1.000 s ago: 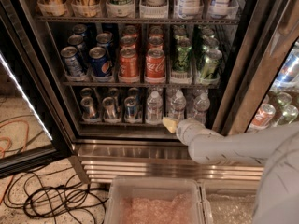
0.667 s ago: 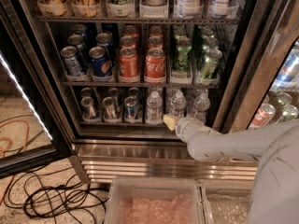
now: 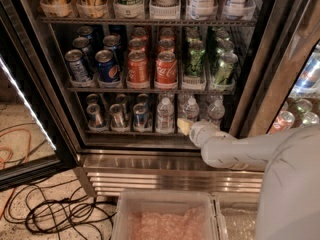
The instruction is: Pick water bottle from bottom shelf of fridge
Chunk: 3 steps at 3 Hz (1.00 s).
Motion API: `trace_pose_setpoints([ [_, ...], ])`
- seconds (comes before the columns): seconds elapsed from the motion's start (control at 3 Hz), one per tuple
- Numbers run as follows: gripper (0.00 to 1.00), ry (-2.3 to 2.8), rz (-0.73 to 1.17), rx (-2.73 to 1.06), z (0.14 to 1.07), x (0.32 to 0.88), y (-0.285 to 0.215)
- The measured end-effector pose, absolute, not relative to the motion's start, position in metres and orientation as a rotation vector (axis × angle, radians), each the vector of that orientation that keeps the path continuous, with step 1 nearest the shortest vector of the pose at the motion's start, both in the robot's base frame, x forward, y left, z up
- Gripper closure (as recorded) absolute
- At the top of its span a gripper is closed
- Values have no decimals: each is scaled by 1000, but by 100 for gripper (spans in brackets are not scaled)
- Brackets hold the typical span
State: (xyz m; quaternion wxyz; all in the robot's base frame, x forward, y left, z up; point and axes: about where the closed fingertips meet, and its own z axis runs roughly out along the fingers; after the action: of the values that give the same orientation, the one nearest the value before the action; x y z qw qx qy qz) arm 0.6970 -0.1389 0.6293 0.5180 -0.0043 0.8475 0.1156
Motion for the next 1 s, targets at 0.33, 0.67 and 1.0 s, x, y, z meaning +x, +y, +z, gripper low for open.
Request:
trace_pose_setpoints([
  [0.33,33,2025,263,-14,629,708,-142],
  [0.67,32,1997,249,-22,634,736,-140],
  [1.0,31,1997,246,-29,631,744,-136],
])
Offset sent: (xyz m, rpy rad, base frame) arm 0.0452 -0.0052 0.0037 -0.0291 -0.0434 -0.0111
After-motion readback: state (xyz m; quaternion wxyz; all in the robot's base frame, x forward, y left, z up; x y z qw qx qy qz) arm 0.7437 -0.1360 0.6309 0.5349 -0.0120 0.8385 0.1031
